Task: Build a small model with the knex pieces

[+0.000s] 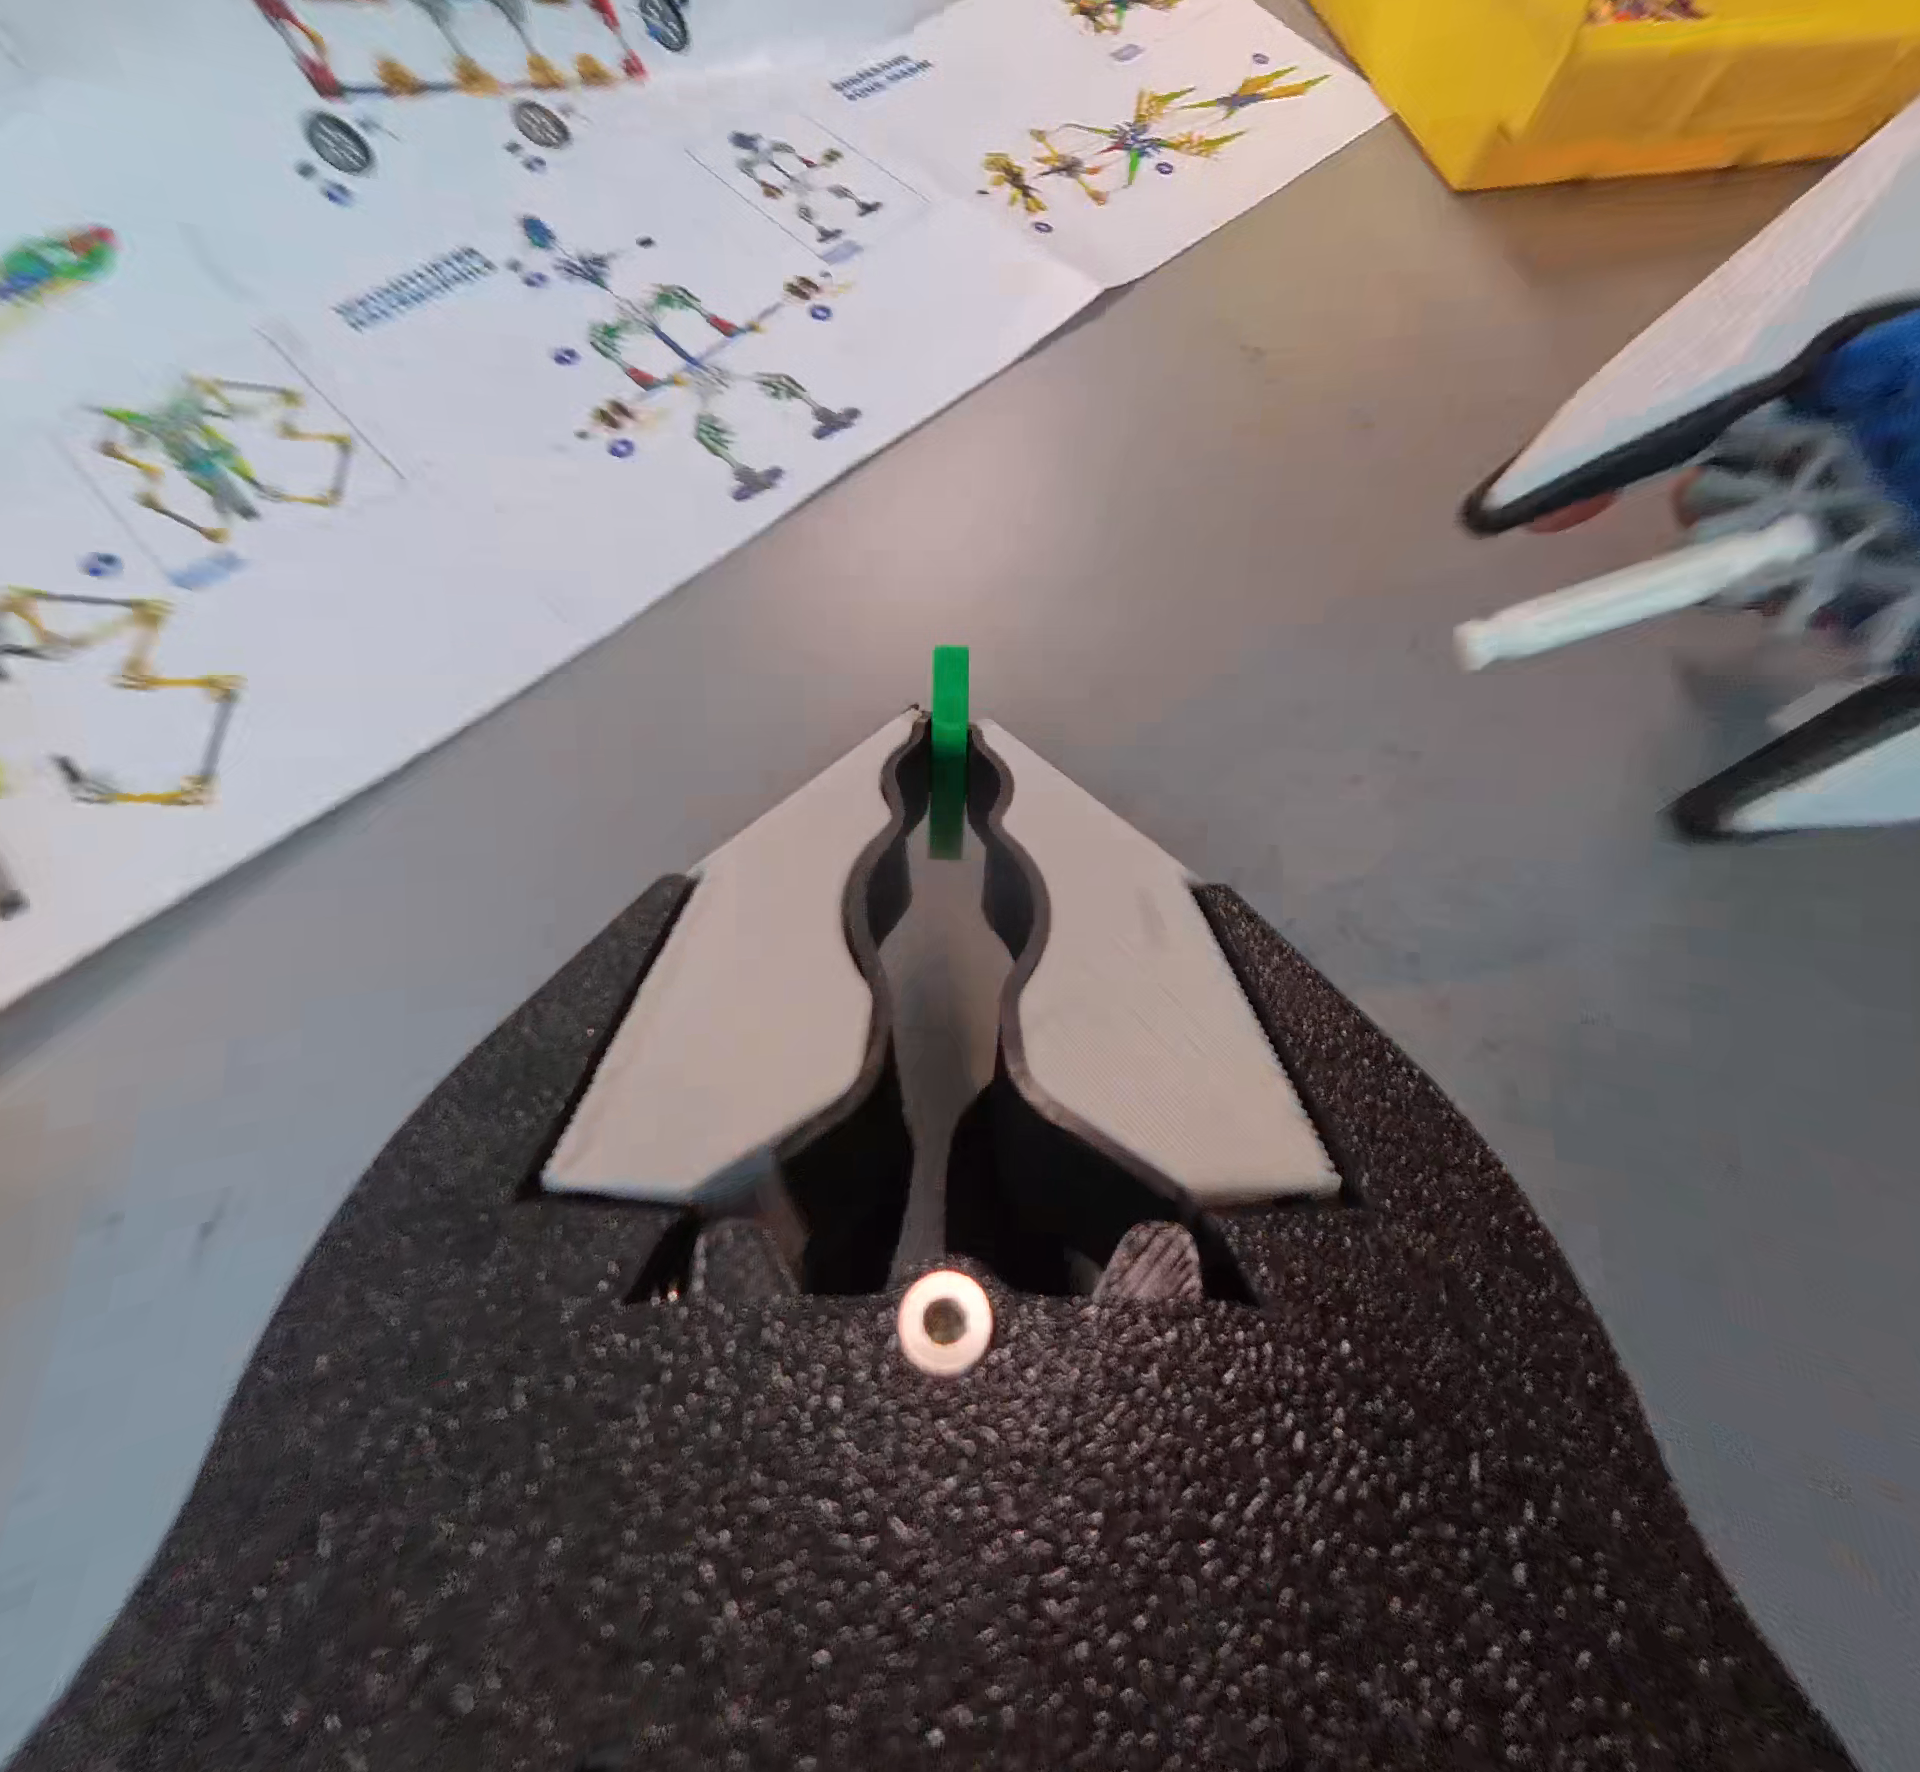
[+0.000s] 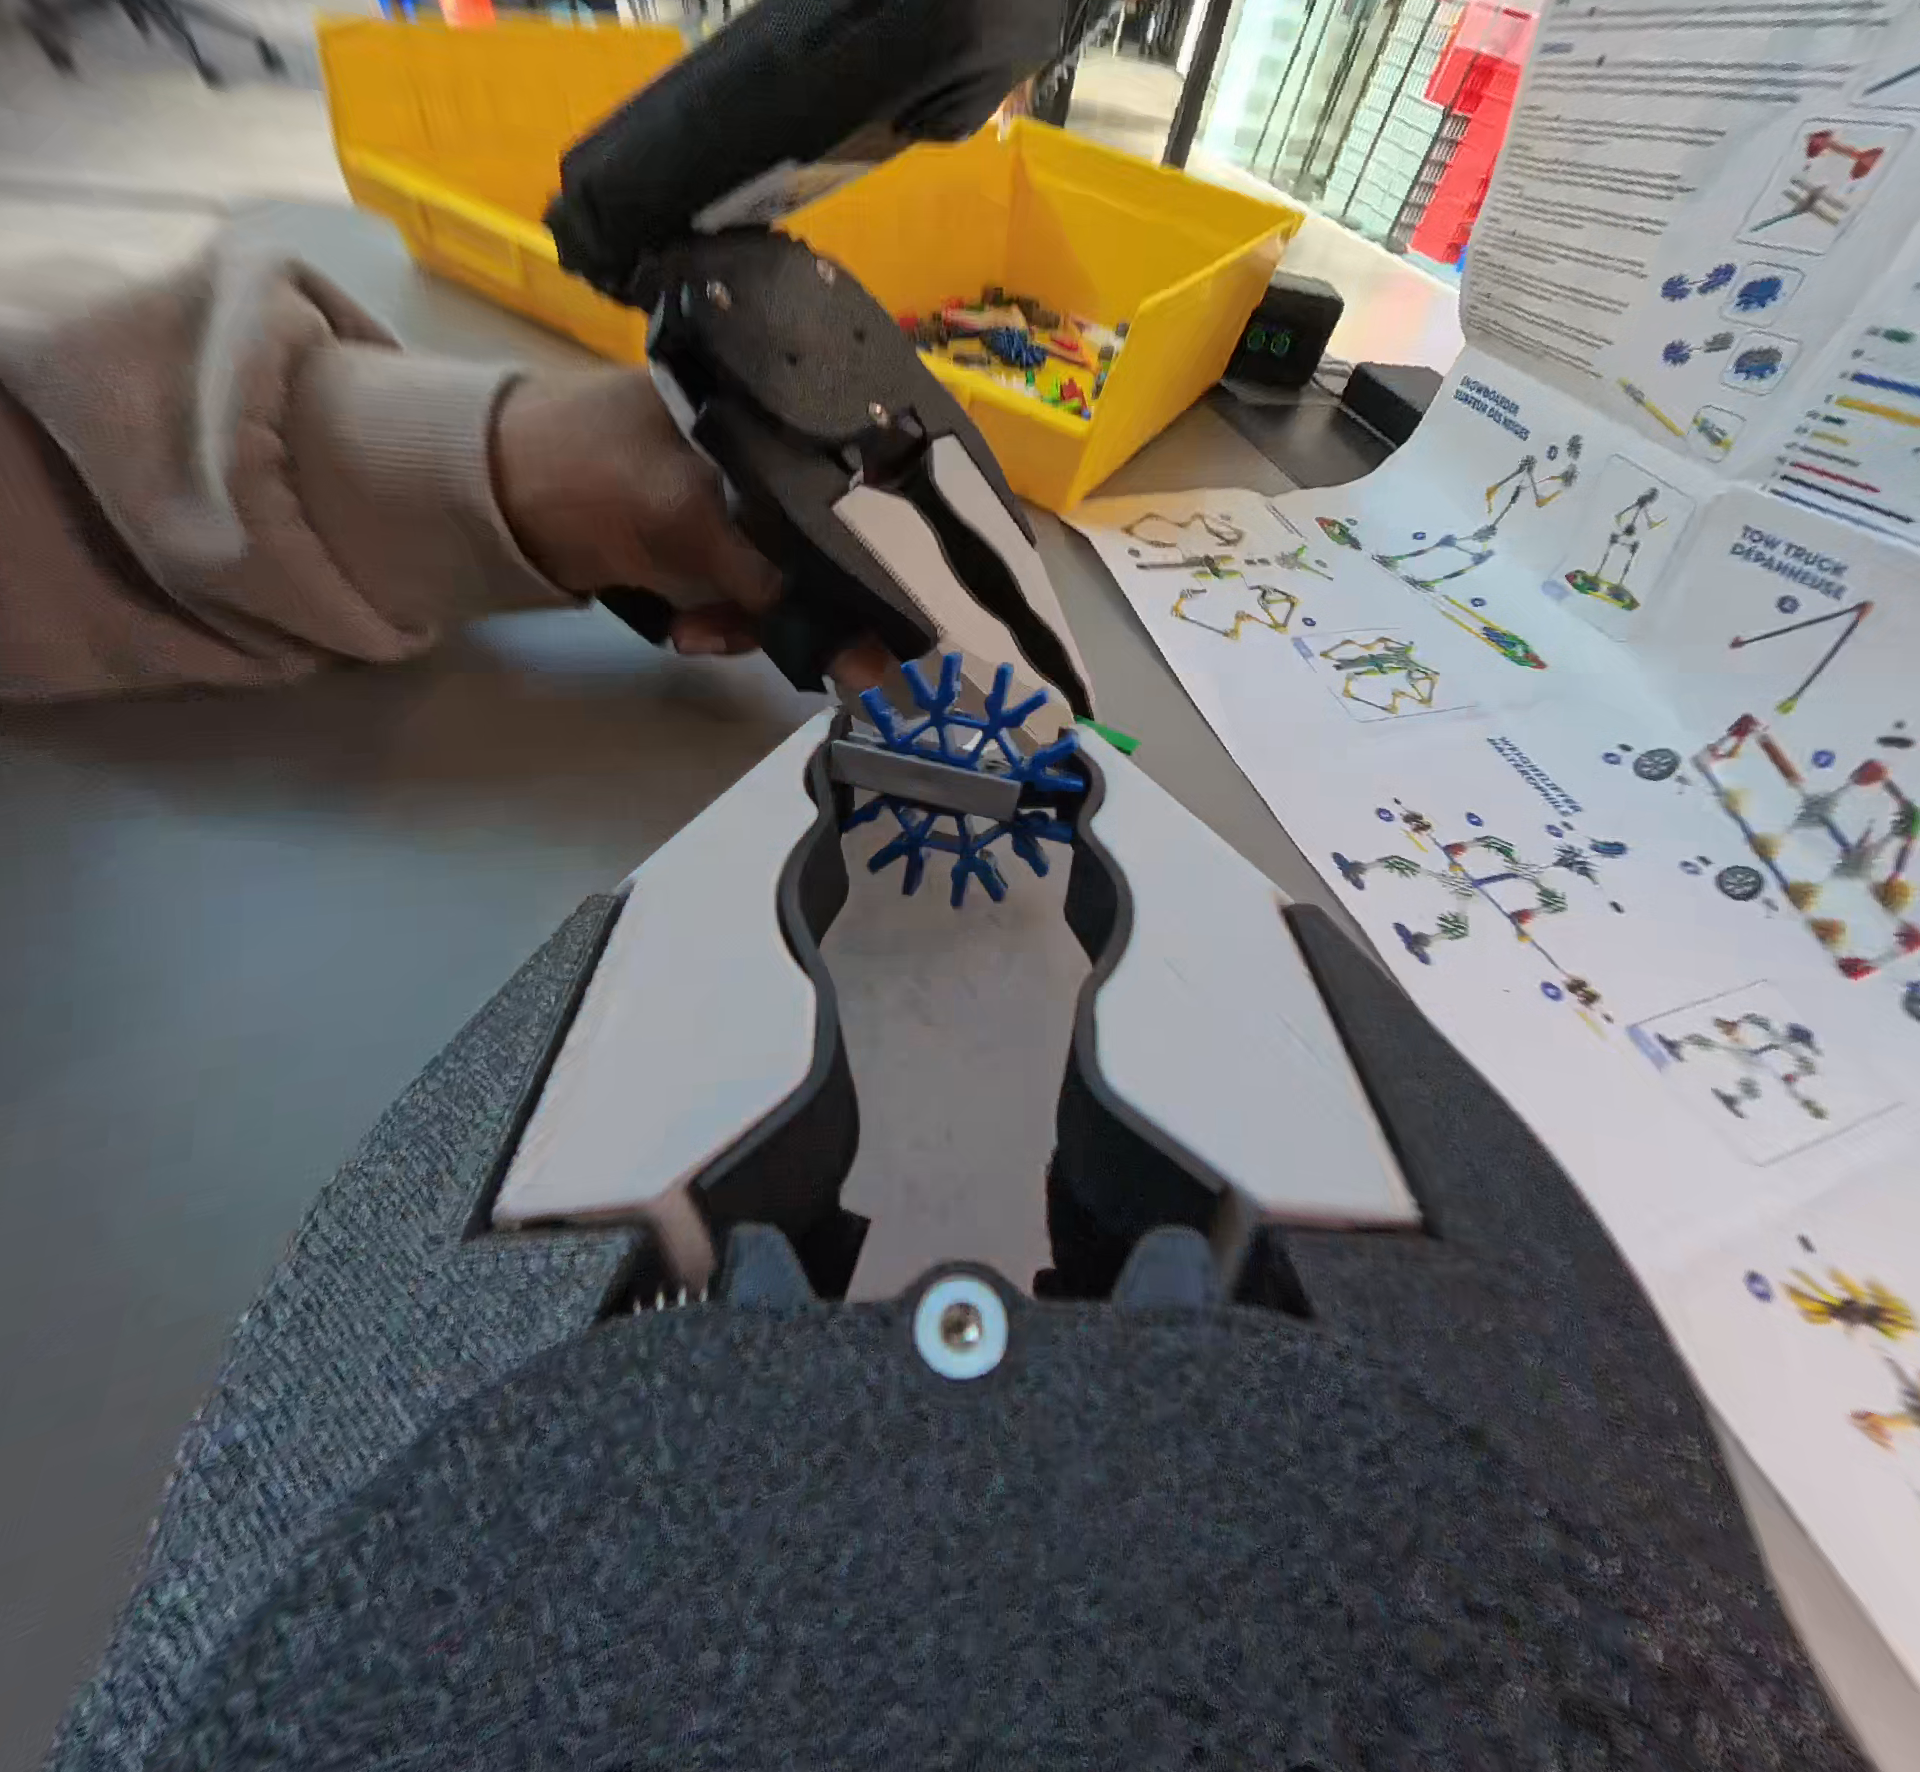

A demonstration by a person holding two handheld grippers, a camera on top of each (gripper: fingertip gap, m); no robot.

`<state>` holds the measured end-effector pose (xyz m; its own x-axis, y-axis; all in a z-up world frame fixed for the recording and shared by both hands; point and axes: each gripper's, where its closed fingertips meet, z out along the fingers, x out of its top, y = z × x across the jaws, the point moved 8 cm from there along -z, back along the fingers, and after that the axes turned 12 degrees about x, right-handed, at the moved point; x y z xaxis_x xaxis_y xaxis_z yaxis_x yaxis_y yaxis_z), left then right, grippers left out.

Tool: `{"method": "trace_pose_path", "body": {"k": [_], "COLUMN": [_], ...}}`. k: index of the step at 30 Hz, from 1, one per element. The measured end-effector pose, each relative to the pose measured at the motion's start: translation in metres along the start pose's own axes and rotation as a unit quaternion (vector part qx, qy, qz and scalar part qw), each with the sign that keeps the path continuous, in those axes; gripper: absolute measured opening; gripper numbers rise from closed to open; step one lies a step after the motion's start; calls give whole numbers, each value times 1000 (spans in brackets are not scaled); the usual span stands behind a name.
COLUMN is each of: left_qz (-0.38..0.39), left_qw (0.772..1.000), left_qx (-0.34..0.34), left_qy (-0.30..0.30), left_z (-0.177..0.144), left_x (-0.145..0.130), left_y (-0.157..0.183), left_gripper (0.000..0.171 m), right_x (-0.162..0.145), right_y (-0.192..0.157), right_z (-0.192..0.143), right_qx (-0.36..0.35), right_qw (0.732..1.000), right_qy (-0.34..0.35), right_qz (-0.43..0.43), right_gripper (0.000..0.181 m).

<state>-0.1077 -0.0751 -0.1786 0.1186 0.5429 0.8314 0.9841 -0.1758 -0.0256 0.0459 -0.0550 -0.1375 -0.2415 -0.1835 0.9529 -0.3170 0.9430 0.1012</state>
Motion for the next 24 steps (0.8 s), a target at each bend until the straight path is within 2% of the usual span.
{"method": "trace_pose_path", "body": {"k": [2, 4, 6, 10, 14, 17, 20, 22, 24], "left_qz": [-63, -87, -143, -192, -182, -156, -100, -85, -108], "left_qw": [994, 990, 975, 956, 956, 966, 976, 968, 950], "left_qx": [-65, -85, -141, -191, -186, -138, -12, 79, 180], "left_qy": [55, 76, 92, 112, 133, 153, 194, 223, 232], "left_z": [-15, -23, -27, -31, -35, -43, -68, -99, -137], "left_x": [11, 13, 15, 14, 17, 20, 28, 34, 29], "left_y": [-8, -16, -18, -24, -28, -37, -64, -94, -133], "left_gripper": [5, 5, 5, 6, 6, 6, 6, 6, 6], "right_x": [7, 5, -1, -20, -39, -45, -44, -44, -43], "right_y": [3, 8, 14, 20, 22, 22, 22, 24, 26], "right_z": [-10, -18, -22, -19, -13, -12, -14, -16, -18], "right_qx": [19, 17, 18, 25, 0, -2, -2, -5, -8], "right_qw": [999, 999, 998, 996, 991, 989, 989, 989, 990], "right_qy": [18, 26, 22, -36, -123, -144, -142, -141, -136], "right_qz": [38, 42, 56, 72, 42, 36, 39, 39, 43], "right_gripper": [37, 38, 38, 39, 40, 40, 40, 40, 40]}}
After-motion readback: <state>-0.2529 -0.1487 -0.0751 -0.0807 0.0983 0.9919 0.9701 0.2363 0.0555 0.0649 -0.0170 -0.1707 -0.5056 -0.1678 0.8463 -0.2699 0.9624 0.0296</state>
